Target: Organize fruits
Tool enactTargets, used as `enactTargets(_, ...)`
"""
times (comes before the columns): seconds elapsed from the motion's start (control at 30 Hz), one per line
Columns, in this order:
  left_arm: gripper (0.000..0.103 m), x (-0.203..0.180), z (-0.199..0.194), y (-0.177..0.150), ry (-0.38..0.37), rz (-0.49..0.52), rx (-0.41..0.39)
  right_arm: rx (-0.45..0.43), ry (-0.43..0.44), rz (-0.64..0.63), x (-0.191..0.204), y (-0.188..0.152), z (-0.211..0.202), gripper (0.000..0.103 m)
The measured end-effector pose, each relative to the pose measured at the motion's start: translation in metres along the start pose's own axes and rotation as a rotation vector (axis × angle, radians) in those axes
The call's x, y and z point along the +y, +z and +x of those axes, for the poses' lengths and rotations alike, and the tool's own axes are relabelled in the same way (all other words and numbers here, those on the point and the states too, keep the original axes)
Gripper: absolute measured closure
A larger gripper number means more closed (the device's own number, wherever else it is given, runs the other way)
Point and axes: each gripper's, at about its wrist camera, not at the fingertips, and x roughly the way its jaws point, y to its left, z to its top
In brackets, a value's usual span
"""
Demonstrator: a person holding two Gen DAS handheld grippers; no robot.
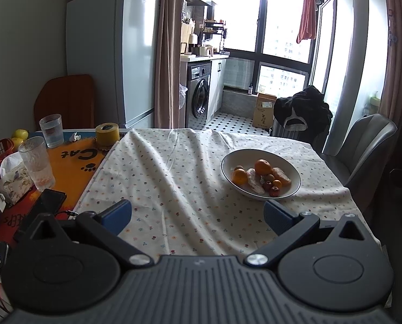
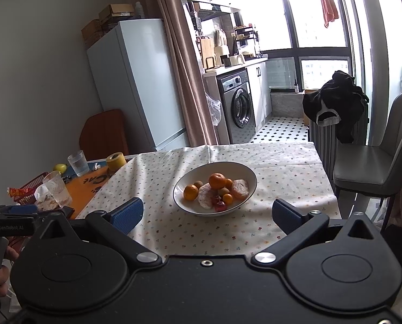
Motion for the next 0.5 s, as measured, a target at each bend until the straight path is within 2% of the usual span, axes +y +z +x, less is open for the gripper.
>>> enactTargets(0.5,0.0,-0.0004,-0.0014,-0.0017,-0.002,-0.002,-0.005,0.003,0.002,0.001,0.0011,-0.0005,0.0001,0.0)
